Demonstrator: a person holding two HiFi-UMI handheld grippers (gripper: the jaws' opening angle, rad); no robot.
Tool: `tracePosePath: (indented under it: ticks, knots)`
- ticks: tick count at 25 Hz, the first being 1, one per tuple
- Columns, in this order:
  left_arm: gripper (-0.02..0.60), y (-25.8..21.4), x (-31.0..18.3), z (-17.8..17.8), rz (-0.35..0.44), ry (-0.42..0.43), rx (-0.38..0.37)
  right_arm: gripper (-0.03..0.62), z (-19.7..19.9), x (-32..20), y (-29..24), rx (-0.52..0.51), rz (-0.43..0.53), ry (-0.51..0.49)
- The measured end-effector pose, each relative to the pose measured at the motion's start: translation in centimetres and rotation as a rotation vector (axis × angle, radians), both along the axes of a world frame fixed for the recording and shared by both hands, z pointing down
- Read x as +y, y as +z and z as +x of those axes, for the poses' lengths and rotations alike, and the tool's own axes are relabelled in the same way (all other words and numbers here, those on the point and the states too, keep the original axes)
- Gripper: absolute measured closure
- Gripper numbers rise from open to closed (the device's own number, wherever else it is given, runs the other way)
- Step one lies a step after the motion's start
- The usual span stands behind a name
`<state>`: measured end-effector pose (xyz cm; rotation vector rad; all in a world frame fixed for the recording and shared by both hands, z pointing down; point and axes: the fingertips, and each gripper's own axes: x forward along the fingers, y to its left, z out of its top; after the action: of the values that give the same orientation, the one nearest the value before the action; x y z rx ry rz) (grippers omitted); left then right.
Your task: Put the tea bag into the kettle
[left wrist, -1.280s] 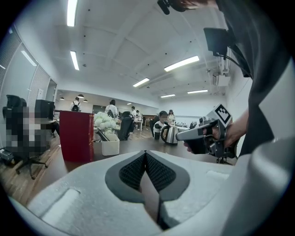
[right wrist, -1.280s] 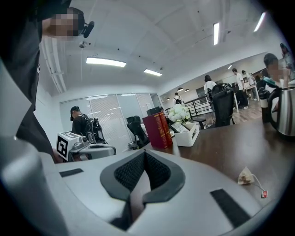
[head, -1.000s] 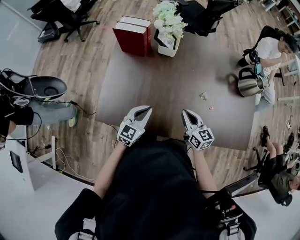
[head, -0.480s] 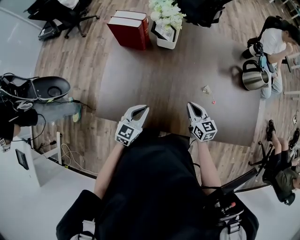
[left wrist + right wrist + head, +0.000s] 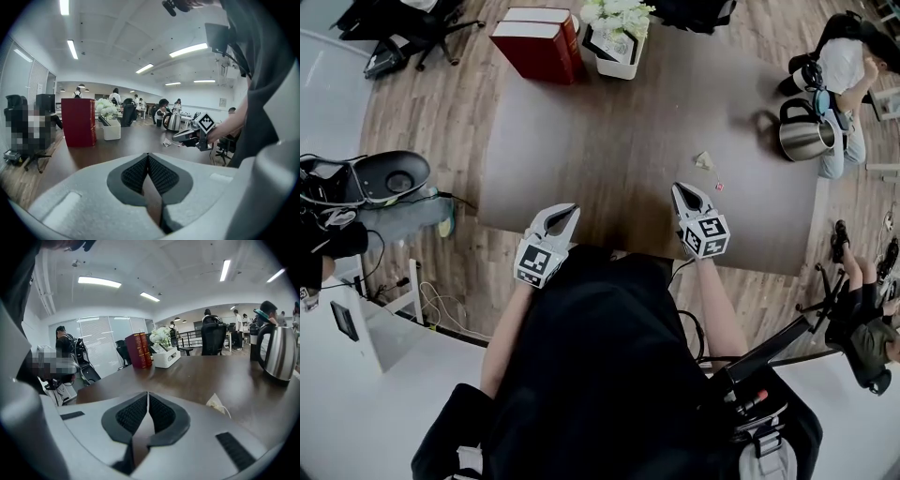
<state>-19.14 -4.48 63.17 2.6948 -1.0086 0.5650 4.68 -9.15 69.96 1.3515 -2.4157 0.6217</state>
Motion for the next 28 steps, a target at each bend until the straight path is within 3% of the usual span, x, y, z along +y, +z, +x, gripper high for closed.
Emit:
tracePosePath:
  ticks: [9,13,28]
  knots:
    - [0.577,0.3,0.5,0.0,-0.015,-0.024,-0.003,0.583,2.4,-0.9,2.1,0.078,-0.028,0.001]
    - [0.577,0.7,0.5,0.0,-0.021,-0.03,-0.003,0.516,3.0,-1.2,3.2,0.097,-0.049,0.004]
    - [0.577,1.5,1.0,-1.1,-0.065,-0.062,-0.056,0.456,8.1,-3.2,4.7,0.206,-0.049,0.13]
